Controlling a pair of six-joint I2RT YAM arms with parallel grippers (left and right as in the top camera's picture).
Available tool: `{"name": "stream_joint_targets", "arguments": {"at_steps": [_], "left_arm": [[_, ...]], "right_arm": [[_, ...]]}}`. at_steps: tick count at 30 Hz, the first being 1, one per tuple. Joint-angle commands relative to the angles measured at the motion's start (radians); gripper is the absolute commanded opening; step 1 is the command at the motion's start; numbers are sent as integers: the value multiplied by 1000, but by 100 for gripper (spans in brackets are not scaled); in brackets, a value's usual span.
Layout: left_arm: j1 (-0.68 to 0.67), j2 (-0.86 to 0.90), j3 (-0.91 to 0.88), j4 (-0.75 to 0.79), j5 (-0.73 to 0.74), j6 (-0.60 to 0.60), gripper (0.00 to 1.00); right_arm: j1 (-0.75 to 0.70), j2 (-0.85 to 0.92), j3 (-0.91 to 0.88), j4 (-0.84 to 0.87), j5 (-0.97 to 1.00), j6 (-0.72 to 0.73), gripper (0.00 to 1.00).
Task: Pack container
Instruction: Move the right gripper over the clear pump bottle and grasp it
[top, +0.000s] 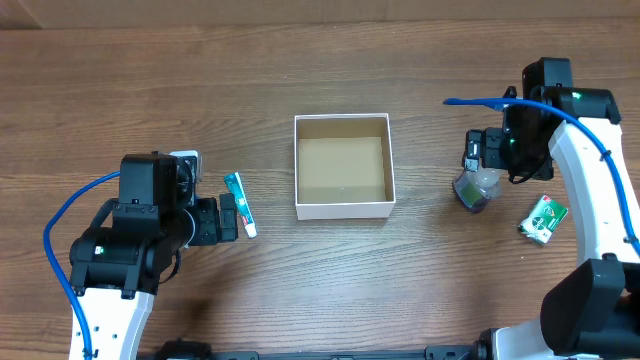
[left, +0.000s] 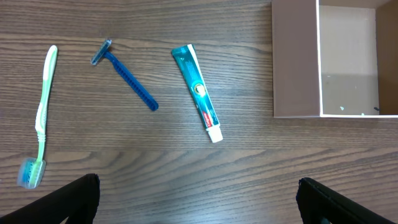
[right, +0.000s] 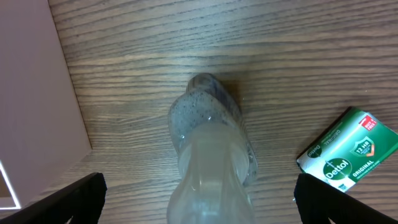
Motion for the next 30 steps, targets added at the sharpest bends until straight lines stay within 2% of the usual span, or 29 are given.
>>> {"name": "stream_joint_targets", "arguments": {"at_steps": [1, 3, 6, 12, 16, 21, 26, 29, 30], "left_arm": [[5, 2, 23, 5, 18, -13, 100], [5, 2, 23, 4, 18, -13, 100], [5, 2, 23, 4, 18, -13, 100], [5, 2, 23, 4, 18, -13, 100], [5, 2, 23, 3, 18, -13, 100], [5, 2, 23, 3, 18, -13, 100], [5, 2, 23, 3, 18, -13, 100], [5, 2, 23, 3, 18, -13, 100], [5, 2, 23, 3, 18, -13, 100]], "right_arm": [[-1, 9, 17, 8, 12, -3, 96], [-1, 20, 17, 8, 12, -3, 88], [-1, 26, 17, 6, 12, -3, 70], [-1, 26, 17, 5, 12, -3, 60], [-1, 26, 17, 5, 12, -3, 45], [-1, 26, 17, 5, 12, -3, 38], [-1, 26, 17, 5, 12, -3, 27], [-1, 26, 17, 6, 11, 1, 24], [-1, 26, 17, 8, 11, 1, 19]]}}
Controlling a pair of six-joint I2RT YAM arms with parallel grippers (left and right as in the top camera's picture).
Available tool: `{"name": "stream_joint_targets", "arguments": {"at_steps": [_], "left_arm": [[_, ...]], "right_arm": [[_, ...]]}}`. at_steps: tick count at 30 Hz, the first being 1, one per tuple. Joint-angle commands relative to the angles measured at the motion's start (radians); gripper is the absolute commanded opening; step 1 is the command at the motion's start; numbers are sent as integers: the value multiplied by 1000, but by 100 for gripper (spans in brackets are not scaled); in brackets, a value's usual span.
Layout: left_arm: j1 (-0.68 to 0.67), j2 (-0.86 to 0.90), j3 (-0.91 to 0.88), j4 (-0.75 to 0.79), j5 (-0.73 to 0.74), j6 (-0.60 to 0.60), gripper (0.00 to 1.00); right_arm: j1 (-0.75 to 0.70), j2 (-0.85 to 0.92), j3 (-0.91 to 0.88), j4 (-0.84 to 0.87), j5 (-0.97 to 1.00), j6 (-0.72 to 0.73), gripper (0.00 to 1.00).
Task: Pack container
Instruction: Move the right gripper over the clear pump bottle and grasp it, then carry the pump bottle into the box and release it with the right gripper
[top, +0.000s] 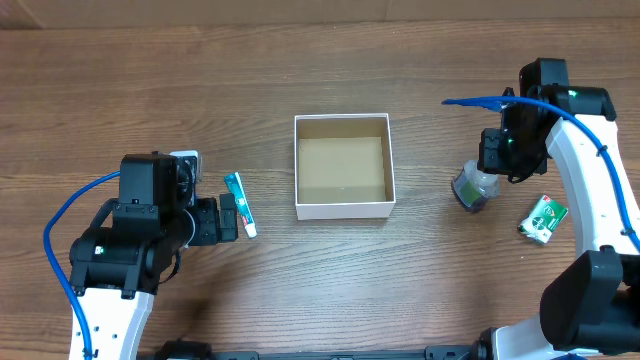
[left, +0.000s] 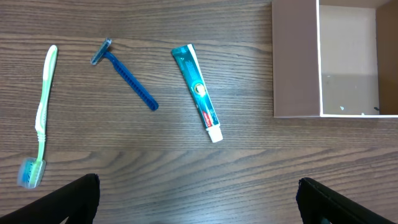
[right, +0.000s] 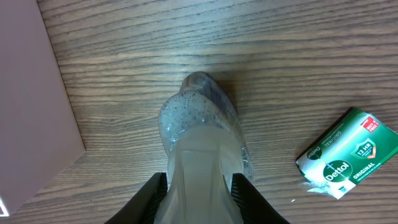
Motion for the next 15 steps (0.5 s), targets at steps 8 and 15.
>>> {"name": "stream_joint_targets", "arguments": {"at_steps": [8, 15], "left_arm": [[5, 2, 23, 4, 18, -13, 100], [5, 2, 23, 4, 18, -13, 100]], "right_arm": [[0, -32, 89, -9, 2, 91, 4], [105, -200, 238, -45, -3, 109, 4]]}}
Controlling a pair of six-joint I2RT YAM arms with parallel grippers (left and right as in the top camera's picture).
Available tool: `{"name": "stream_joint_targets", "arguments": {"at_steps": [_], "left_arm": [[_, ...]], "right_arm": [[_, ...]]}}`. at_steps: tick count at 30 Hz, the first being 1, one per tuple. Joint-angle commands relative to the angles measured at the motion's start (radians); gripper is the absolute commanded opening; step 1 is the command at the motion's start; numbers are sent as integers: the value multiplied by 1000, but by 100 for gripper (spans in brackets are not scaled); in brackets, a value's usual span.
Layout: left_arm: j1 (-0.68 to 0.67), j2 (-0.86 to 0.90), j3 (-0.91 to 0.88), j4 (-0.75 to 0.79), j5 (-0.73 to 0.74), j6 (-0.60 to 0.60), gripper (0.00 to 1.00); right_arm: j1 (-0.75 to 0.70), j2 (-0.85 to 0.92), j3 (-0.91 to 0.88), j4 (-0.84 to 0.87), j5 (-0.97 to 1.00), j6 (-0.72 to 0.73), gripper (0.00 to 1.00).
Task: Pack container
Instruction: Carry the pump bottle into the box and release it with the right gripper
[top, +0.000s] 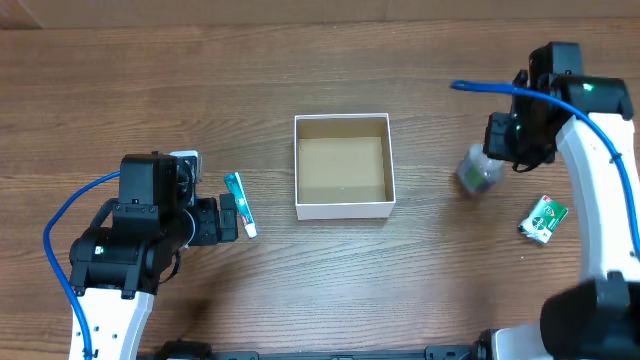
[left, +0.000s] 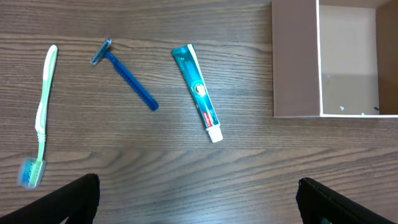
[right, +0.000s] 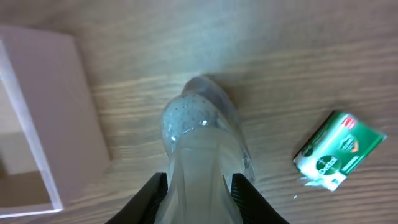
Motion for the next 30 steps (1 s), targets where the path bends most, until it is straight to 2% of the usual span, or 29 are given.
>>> {"name": "stream_joint_targets", "arguments": {"at_steps": [1, 6, 12, 23, 30], "left_arm": [[5, 2, 23, 4, 18, -13, 100], [5, 2, 23, 4, 18, -13, 100], [5, 2, 23, 4, 18, -13, 100], [5, 2, 23, 3, 18, -13, 100], [5, 2, 23, 3, 18, -13, 100]], "right_arm": [[119, -165, 137, 8, -10, 19, 4], [366, -219, 219, 59, 26, 101, 4], [581, -155, 220, 163, 76, 177, 4], [650, 192, 219, 313, 76, 202, 4], [649, 247, 213, 482, 87, 198, 4]]}}
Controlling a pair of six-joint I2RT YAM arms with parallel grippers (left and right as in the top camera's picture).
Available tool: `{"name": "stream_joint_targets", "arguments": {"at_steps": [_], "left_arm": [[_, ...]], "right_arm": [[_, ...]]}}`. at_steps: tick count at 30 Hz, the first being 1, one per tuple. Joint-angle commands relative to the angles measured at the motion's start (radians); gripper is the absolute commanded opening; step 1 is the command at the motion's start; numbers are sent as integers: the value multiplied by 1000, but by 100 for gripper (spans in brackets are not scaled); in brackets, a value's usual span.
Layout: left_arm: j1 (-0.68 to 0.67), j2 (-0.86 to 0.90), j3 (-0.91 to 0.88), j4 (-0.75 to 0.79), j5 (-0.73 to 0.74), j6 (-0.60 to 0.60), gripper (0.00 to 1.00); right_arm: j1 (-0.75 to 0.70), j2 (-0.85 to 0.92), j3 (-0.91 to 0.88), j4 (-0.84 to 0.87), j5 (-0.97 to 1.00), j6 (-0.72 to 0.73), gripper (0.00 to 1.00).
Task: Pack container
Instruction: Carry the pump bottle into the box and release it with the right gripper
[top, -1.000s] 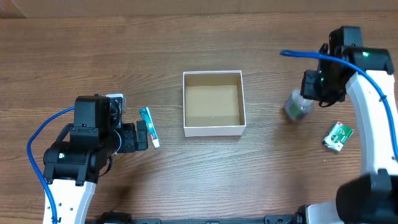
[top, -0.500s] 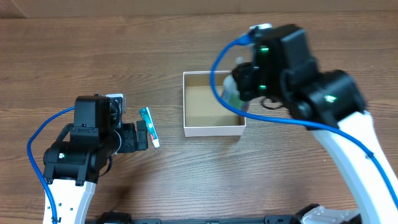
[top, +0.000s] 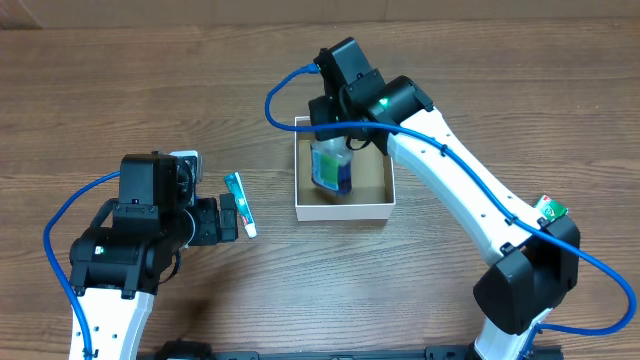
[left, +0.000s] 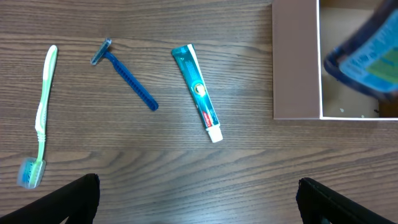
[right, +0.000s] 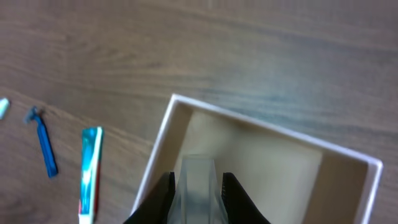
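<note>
The white open box stands mid-table. My right gripper is shut on a clear bottle with a blue label, held over the box's inside; the right wrist view shows the bottle between the fingers above the box. The teal toothpaste tube, blue razor and green toothbrush lie left of the box. My left gripper hangs open over bare wood near them. A green soap pack lies at the far right.
The toothpaste lies just ahead of my left gripper in the overhead view. The right arm stretches diagonally across the table's right half. Bare wood surrounds the box.
My right gripper has moved left with the bottle, from the table's right side to over the box's inside. The left arm has not moved.
My right gripper stood open around the bottle on the table, right of the box. Then it was shut on the bottle, then held it lifted slightly toward the box. Now the bottle hangs over the box. The left arm stayed still throughout.
</note>
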Motion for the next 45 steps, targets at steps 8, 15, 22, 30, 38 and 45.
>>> {"name": "stream_joint_targets", "arguments": {"at_steps": [8, 15, 22, 30, 38, 45], "left_arm": [[5, 2, 23, 3, 18, -13, 100], [5, 2, 23, 3, 18, -13, 100], [5, 2, 23, 3, 18, -13, 100], [5, 2, 23, 3, 18, -13, 100], [5, 5, 23, 4, 18, -13, 100], [5, 31, 23, 3, 18, -13, 100]], "right_arm": [[1, 8, 20, 153, 84, 1, 4], [-24, 118, 20, 186, 95, 2, 4], [-69, 123, 20, 215, 94, 2, 4], [-69, 123, 20, 190, 72, 2, 56], [-69, 122, 21, 116, 67, 2, 59], [-71, 53, 23, 62, 118, 5, 59]]}}
